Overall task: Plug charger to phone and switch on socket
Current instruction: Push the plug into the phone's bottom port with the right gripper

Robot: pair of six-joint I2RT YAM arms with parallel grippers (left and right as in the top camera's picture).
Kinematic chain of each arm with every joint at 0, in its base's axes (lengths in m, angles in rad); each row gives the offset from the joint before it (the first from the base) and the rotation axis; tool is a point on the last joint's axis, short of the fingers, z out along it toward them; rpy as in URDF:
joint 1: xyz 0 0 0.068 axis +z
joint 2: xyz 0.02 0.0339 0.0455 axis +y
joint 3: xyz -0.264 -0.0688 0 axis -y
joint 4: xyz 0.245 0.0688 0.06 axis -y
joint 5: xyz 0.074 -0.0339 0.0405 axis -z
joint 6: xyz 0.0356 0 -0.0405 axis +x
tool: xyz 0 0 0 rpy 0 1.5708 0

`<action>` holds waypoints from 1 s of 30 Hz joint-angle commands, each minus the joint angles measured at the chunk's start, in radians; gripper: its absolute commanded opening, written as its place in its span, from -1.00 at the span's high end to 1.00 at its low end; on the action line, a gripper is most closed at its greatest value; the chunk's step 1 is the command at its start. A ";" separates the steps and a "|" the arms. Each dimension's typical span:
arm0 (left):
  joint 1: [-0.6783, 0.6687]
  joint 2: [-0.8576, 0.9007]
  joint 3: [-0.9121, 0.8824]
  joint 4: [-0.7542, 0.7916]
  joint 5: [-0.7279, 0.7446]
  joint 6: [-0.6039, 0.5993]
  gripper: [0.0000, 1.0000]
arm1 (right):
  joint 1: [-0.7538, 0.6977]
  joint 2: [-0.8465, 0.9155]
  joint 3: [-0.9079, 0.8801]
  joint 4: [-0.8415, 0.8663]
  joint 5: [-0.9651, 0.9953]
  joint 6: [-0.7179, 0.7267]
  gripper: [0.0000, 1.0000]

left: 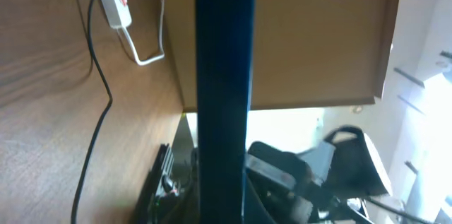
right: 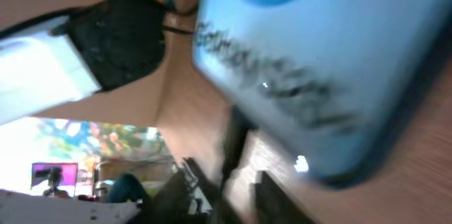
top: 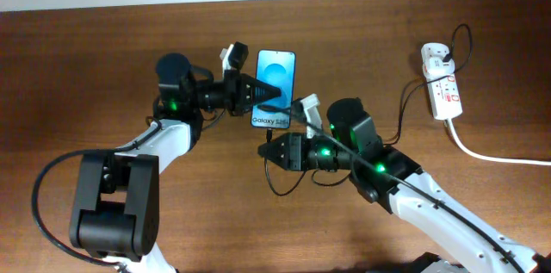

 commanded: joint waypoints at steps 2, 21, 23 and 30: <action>0.009 -0.027 0.013 0.008 0.020 0.027 1.00 | -0.006 -0.025 0.009 -0.087 0.017 -0.056 0.04; 0.007 -0.027 0.013 0.008 -0.011 0.027 1.00 | 0.328 -0.048 0.166 -0.303 0.836 -0.024 -0.28; 0.007 -0.027 0.013 0.008 -0.011 0.027 1.00 | 0.328 -0.030 0.166 -0.275 0.828 -0.024 -0.19; 0.007 -0.027 0.013 0.008 -0.011 0.039 1.00 | 0.328 -0.017 0.166 -0.254 0.810 -0.019 0.34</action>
